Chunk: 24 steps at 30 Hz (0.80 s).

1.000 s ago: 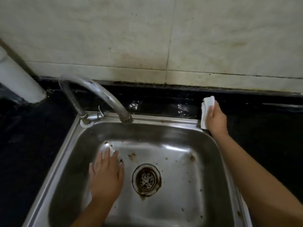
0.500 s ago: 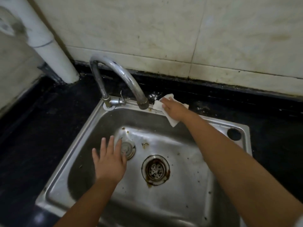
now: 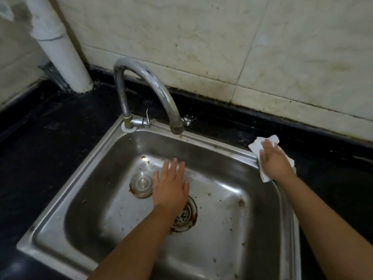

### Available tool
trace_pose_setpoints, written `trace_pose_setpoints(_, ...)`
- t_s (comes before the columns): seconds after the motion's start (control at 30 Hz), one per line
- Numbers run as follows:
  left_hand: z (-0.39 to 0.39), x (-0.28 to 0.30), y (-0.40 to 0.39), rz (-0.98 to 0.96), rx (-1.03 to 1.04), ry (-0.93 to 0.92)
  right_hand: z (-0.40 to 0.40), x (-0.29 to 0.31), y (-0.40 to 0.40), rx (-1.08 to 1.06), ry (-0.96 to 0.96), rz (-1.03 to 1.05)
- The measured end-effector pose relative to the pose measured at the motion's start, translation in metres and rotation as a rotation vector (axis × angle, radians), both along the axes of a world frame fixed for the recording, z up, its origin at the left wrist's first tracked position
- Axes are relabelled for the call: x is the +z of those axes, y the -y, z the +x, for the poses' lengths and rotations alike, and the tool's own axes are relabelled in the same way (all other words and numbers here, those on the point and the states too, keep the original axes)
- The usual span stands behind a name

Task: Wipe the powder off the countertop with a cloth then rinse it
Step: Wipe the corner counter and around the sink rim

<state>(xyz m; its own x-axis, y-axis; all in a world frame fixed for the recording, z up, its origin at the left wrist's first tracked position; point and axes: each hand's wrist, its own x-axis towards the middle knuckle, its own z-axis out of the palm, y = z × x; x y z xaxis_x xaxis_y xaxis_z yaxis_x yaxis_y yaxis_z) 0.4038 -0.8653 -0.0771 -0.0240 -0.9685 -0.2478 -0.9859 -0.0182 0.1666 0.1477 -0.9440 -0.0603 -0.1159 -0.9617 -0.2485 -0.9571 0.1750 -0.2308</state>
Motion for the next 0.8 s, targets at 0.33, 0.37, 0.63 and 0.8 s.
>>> trace_pose_setpoints(0.33, -0.068, 0.001, 0.078, -0.046, -0.107, -0.011, -0.012, -0.001, 0.006, 0.249, 0.065, 0.003)
trace_pose_setpoints(0.37, -0.066, 0.000, 0.082, -0.034, -0.124, 0.003, -0.026, 0.002, 0.003, 0.203, 0.051, 0.001)
trace_pose_setpoints(0.63, -0.056, -0.006, 0.087, -0.021, -0.216, 0.064, 0.027, 0.014, 0.042, 0.248, 0.018, 0.067)
trace_pose_setpoints(0.8, -0.054, -0.002, 0.088, 0.010, -0.228, 0.103, 0.057, 0.007, 0.049, 0.411, 0.036, 0.090)
